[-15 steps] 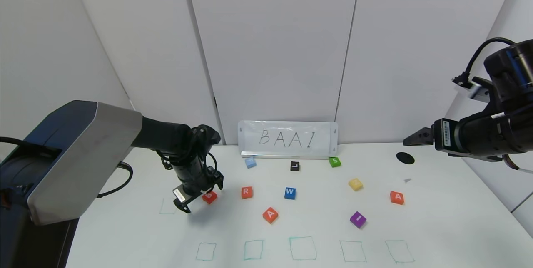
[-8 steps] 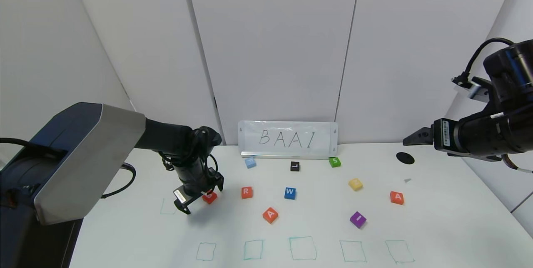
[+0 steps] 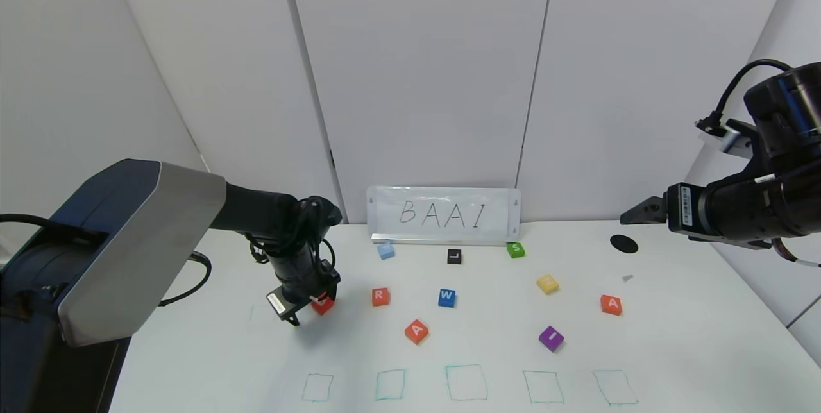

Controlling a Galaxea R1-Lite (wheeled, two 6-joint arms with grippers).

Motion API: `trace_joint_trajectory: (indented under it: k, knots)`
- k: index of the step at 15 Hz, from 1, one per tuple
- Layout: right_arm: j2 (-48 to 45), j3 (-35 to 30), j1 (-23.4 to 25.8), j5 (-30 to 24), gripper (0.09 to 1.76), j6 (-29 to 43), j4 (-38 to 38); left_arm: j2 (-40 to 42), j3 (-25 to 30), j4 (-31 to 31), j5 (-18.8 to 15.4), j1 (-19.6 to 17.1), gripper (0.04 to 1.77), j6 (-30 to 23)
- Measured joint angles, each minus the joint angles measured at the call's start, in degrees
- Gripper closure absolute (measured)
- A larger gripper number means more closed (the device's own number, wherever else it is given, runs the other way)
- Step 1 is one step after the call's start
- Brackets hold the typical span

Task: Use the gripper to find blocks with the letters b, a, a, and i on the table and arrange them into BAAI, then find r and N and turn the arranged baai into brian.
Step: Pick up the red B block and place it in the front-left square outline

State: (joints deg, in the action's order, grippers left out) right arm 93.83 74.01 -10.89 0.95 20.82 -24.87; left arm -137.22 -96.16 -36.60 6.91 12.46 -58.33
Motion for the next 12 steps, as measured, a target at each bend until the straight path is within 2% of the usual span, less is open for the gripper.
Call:
trace_joint_trajectory:
  k: [4,5,6,12]
  knots:
    - [0.0,0.0,0.0,0.0,0.14,0.0,0.0,-0.2,-0.1,0.1,0.0,0.3,1.04,0.0]
    - [0.0,0.0,0.0,0.0,0.14,0.0,0.0,-0.2,-0.2,0.1,-0.1,0.3,1.31,0.0]
    - [0.0,0.0,0.0,0.0,0.14,0.0,0.0,-0.2,-0.2,0.1,-0.1,0.4,1.30,-1.6]
    - [0.0,0.0,0.0,0.0,0.14,0.0,0.0,0.1,0.0,-1.4,-0.1,0.5,1.30,0.7]
